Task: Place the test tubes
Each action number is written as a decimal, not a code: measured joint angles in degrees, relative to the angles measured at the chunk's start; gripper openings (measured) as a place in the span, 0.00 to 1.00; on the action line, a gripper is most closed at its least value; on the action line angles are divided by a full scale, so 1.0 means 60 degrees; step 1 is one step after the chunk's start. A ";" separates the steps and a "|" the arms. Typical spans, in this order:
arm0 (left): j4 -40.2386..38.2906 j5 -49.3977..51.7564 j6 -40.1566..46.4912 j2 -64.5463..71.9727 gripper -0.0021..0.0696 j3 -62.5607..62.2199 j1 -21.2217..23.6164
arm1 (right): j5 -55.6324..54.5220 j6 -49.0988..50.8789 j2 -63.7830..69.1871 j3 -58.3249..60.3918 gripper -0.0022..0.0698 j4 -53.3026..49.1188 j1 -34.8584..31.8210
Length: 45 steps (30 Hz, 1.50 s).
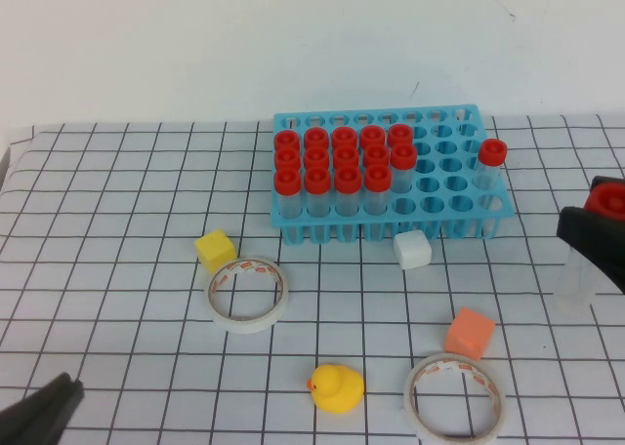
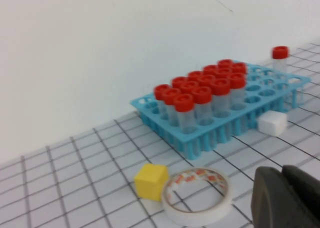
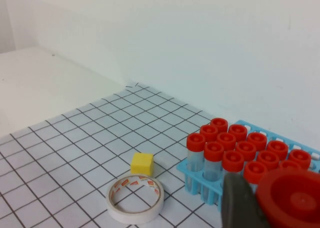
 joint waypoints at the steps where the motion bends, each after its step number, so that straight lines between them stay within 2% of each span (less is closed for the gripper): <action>1: 0.0000 -0.0117 0.0000 0.0000 0.03 0.0019 0.0000 | 0.0000 0.0000 0.0042 0.0000 0.41 0.0026 0.0000; 6: 0.0000 -0.0795 0.0000 0.0000 0.03 0.0016 0.0000 | -0.0020 -0.0214 0.0229 0.0006 0.41 0.0414 0.0000; 14: 0.0018 -0.1635 0.0000 0.0000 0.03 0.0016 0.0000 | -0.0037 -0.1954 0.0938 0.0006 0.41 0.0740 0.0000; 25: 0.0019 -0.1238 0.0000 0.0000 0.03 0.0016 0.0000 | -0.0140 -0.2221 0.1659 -0.0380 0.41 0.0542 0.0000; 27: 0.0019 -0.1278 0.0000 0.0000 0.03 0.0016 0.0000 | -0.0123 -0.0715 0.1753 -0.0707 0.41 -0.1220 0.0000; 29: 0.0019 -0.1368 0.0000 0.0000 0.03 0.0016 0.0000 | -0.0065 0.1642 0.1903 -0.1208 0.41 -0.3195 0.0015; 30: 0.0019 -0.1411 0.0000 0.0000 0.03 0.0016 0.0000 | -0.0140 0.4848 0.2178 -0.1817 0.41 -0.5344 0.0040; 32: 0.0019 -0.1474 0.0000 0.0000 0.03 0.0016 0.0000 | -0.0782 0.8383 0.2568 -0.2342 0.41 -0.7723 0.0150; 35: 0.0019 -0.1531 0.0000 0.0000 0.03 0.0016 0.0000 | -0.2619 1.3280 0.3184 -0.2504 0.41 -1.0568 0.0373; 38: 0.0019 -0.1595 0.0020 0.0000 0.03 0.0016 0.0000 | -0.4404 1.6940 0.3852 -0.2469 0.41 -1.3592 0.0509; 41: 0.0019 -0.1708 0.0035 0.0000 0.03 0.0016 0.0000 | -0.6491 1.8984 0.4601 -0.2469 0.41 -1.6320 0.0521; 45: 0.0019 -0.1815 0.0035 0.0000 0.03 0.0016 0.0000 | -0.9762 1.9765 0.5886 -0.2469 0.41 -1.8308 0.0543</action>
